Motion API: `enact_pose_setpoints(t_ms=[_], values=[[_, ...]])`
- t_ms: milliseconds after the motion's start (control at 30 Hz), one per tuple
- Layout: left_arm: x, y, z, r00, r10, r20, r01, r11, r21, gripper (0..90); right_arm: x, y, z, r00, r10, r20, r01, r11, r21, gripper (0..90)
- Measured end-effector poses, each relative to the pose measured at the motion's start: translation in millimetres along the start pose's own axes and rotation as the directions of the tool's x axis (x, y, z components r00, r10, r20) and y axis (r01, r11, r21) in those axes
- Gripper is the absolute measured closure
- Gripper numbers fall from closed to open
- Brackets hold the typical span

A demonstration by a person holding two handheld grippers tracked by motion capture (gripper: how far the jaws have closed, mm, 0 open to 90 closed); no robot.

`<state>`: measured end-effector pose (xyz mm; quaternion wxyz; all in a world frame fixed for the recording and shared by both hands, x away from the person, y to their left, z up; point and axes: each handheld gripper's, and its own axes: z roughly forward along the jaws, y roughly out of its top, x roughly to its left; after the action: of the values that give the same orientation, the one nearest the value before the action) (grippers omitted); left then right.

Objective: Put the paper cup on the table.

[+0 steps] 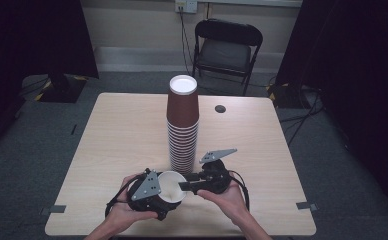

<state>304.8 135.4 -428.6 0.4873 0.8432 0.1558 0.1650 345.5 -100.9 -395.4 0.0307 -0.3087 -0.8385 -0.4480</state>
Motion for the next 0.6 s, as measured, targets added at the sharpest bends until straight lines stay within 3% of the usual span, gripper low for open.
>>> enact_pose_setpoints(t_ms=[167,600], values=[[7.3,-3.3,-6.3,0.9991,-0.040,-0.017,0.040,0.9992,-0.010,10.1,-0.4,-2.8,-10.7,0.9993,-0.033,0.019,0.034,0.997,-0.071,50.3],[20.5,-7.6,-11.5,0.9930,-0.108,-0.047,0.107,0.9940,-0.025,10.1,-13.1,-17.3,-29.4,0.9968,-0.023,0.076,0.033,0.991,-0.126,44.5]])
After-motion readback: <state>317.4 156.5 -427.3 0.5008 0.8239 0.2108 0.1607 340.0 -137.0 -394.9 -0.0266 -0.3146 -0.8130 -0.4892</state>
